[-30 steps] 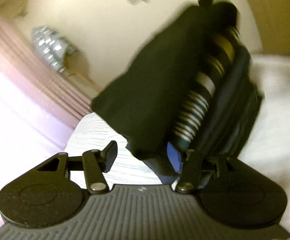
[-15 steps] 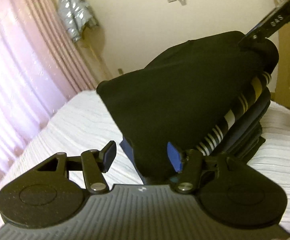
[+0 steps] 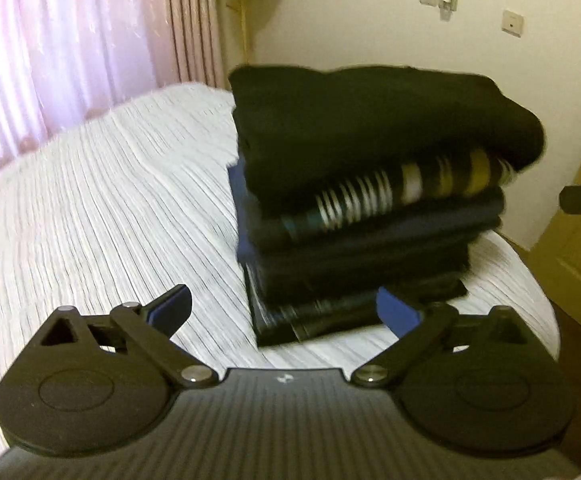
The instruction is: Fold clothes
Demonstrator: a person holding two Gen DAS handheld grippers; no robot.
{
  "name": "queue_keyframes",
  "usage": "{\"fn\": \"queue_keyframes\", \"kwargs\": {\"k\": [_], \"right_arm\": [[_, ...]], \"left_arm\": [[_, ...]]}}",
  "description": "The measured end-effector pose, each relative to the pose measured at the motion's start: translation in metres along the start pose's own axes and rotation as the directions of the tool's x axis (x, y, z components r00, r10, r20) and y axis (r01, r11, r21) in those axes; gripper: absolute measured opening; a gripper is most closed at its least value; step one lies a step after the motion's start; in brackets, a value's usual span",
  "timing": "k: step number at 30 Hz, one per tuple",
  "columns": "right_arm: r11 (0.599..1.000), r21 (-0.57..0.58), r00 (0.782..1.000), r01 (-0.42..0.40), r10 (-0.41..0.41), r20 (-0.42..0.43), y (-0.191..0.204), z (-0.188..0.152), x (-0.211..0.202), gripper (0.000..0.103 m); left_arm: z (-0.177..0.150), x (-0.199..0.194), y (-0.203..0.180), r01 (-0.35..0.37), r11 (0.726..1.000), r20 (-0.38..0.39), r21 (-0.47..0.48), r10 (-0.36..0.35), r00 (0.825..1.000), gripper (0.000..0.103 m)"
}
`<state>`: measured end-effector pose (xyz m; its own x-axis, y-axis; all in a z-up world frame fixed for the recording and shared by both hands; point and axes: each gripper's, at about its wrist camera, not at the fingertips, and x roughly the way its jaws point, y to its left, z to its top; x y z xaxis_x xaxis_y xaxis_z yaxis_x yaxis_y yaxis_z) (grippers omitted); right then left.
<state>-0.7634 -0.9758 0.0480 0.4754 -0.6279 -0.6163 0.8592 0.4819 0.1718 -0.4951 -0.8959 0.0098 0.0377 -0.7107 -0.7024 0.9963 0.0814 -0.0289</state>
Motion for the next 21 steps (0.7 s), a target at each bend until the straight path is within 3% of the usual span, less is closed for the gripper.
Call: {"fn": "queue_keyframes", "kwargs": {"k": [7,10,12,15,21], "right_arm": [[0.982,0.154,0.995,0.104,-0.104,-0.012,0.022,-0.048,-0.048,0.1],[0.97,0.211,0.993,0.119,-0.114,-0.036,0.027,-0.071,-0.069,0.1],[0.968,0.219,0.993,0.119,-0.111,-0.048,0.029,-0.078,-0.078,0.1],[0.972,0.208,0.993,0.113,-0.106,-0.045,0.028,-0.078,-0.087,0.1],[0.985,0.162,0.998,0.06,-0.057,-0.023,0.022,-0.069,-0.092,0.1]], "left_arm": [[-0.035,-0.036,-0.002,0.049,0.998,-0.023,-0.042,-0.05,0.998,0.1],[-0.05,-0.05,-0.007,0.085,0.996,0.035,-0.032,-0.084,0.996,0.099],[-0.052,-0.058,-0.015,0.092,0.996,0.033,-0.004,-0.092,0.995,0.099],[-0.052,-0.065,-0.024,0.07,0.997,0.02,0.006,-0.071,0.997,0.098],[-0.047,-0.072,-0.042,0.001,0.998,0.022,-0.065,0.0,1.0,0.1]]}}
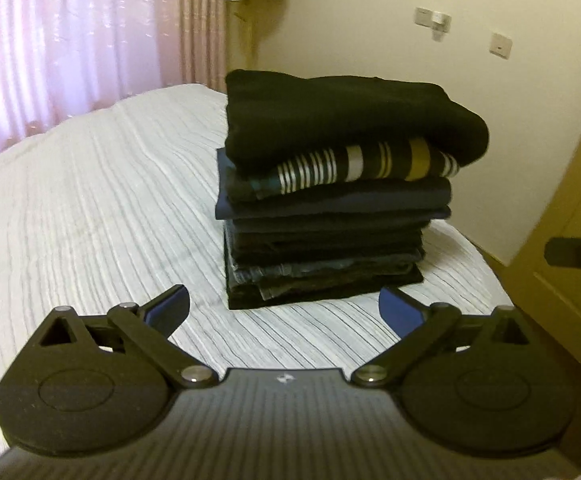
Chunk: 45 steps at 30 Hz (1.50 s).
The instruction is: Fold clothes
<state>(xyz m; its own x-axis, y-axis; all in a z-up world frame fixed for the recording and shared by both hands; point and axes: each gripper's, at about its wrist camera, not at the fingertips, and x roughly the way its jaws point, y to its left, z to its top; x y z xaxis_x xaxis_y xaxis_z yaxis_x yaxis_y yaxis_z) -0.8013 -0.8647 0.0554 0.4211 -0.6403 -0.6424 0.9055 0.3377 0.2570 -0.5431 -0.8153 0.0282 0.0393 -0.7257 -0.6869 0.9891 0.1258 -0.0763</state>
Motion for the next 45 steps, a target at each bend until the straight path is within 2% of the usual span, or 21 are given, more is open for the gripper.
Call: {"fn": "queue_keyframes", "kwargs": {"k": [6,8,12,14,17,20,23,28,35,45], "right_arm": [[0.998,-0.038,0.998,-0.047,0.046,-0.043,-0.017,0.003,0.0,0.1],[0.998,-0.039,0.997,-0.054,0.052,-0.057,-0.026,0.0,-0.001,0.1],[0.996,-0.032,0.993,-0.085,0.082,-0.084,-0.042,-0.009,0.0,0.1],[0.994,-0.031,0.991,-0.1,0.097,-0.096,-0.048,-0.013,0.0,0.1],[0.993,-0.03,0.986,-0.113,0.108,-0.124,-0.053,-0.018,0.001,0.1],[0.992,-0.053,0.988,-0.115,0.109,-0.109,-0.054,-0.017,-0.006,0.1],[0.996,-0.042,0.995,-0.084,0.082,-0.054,-0.054,-0.012,-0.017,0.1],[0.999,-0.012,0.999,-0.048,0.048,-0.012,-0.044,-0.011,-0.026,0.1],[0.999,-0.022,0.999,-0.044,0.044,0.004,-0.021,-0.021,-0.036,0.1],[0.998,-0.049,0.999,-0.036,0.036,0.002,0.007,-0.032,-0.042,0.1]], "left_arm": [[0.0,-0.004,-0.033,-0.069,0.998,-0.021,0.004,0.069,0.997,0.101],[-0.002,-0.008,-0.046,-0.098,0.995,-0.017,0.035,0.099,0.995,0.101],[-0.012,-0.023,-0.07,-0.21,0.971,0.055,0.11,0.205,0.977,0.101],[-0.018,-0.026,-0.077,-0.232,0.966,0.035,0.118,0.229,0.973,0.101],[-0.024,-0.032,-0.078,-0.202,0.977,0.009,0.071,0.202,0.979,0.101],[-0.023,-0.032,-0.076,-0.177,0.984,-0.018,0.023,0.177,0.984,0.101],[-0.018,-0.034,-0.074,-0.154,0.987,-0.016,0.033,0.155,0.988,0.101],[-0.011,-0.04,-0.063,-0.129,0.991,-0.018,0.027,0.13,0.991,0.101],[-0.015,-0.045,-0.052,-0.089,0.996,-0.041,0.03,0.09,0.995,0.101],[-0.025,-0.053,-0.043,-0.074,0.996,-0.056,0.053,0.077,0.995,0.102]]}}
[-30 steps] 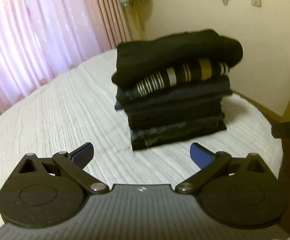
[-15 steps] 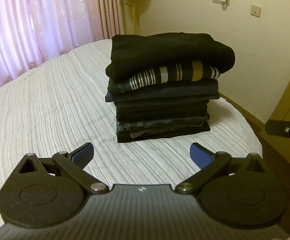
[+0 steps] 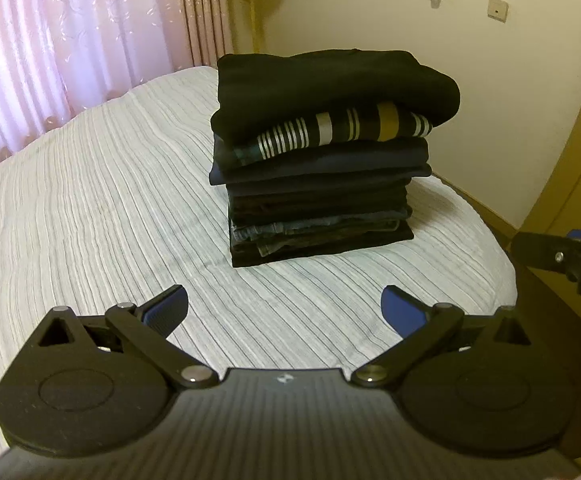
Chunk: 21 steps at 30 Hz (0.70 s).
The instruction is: Fold clothes
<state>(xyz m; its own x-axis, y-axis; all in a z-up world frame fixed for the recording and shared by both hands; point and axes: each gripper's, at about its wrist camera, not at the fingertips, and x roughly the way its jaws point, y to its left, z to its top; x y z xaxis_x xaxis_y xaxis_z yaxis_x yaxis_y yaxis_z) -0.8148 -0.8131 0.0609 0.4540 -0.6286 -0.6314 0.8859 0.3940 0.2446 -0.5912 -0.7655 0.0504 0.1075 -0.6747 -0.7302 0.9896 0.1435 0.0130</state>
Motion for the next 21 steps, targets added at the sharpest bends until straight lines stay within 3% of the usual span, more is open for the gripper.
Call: {"fn": "queue_keyframes", "kwargs": {"k": [21], "right_arm": [[0.999,-0.043,0.999,0.013,-0.015,-0.037,0.019,-0.003,0.011,0.1]], "left_arm": [[-0.005,0.006,0.011,-0.006,1.0,-0.01,-0.002,0.006,1.0,0.102]]}}
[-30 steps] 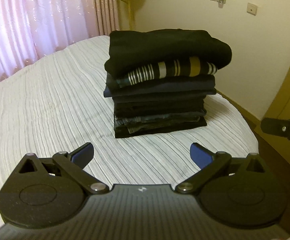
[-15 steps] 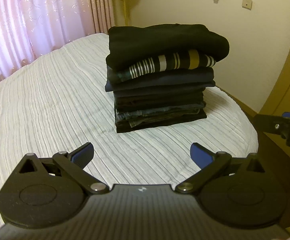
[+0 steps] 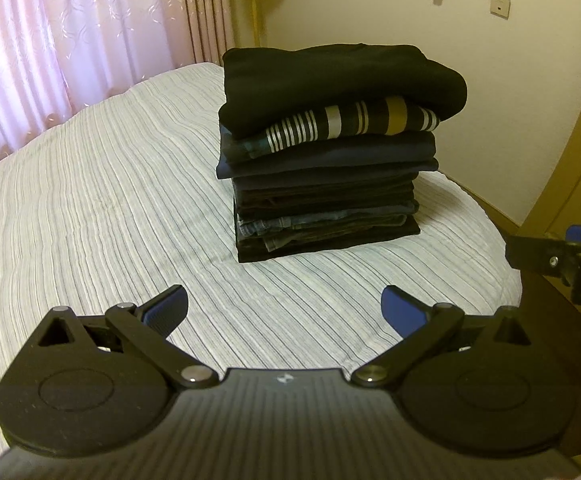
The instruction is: Fold clothes
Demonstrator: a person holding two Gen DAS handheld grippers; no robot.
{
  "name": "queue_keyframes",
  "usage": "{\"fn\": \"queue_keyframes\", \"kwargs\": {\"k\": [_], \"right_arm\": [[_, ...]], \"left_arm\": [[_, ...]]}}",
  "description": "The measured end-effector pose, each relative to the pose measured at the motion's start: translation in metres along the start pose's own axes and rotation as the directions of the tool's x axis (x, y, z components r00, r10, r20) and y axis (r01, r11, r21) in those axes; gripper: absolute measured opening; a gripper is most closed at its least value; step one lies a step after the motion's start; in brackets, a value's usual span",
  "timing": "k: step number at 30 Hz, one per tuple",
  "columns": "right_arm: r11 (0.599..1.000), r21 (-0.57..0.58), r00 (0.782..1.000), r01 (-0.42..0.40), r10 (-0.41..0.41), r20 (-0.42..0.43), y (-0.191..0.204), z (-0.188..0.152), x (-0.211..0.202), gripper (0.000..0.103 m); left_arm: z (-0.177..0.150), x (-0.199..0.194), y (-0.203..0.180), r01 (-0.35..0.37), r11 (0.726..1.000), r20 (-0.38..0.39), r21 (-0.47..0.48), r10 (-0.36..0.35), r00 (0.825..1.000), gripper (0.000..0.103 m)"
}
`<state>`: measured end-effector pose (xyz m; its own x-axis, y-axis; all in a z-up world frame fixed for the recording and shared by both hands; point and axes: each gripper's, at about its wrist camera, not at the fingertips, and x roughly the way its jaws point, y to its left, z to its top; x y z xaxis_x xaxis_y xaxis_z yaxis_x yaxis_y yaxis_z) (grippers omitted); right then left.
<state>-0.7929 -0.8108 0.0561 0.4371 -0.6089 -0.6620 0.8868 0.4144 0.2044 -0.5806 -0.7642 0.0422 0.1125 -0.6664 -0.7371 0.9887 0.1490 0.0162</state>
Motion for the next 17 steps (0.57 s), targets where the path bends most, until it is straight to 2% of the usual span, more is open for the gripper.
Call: {"fn": "queue_keyframes", "kwargs": {"k": [17], "right_arm": [[1.0,-0.007,1.0,0.001,-0.001,-0.013,-0.0024,0.0007,0.0021,0.1]], "left_arm": [[0.001,0.0041,-0.0054,0.017,1.0,0.013,0.013,-0.017,1.0,0.102]]}}
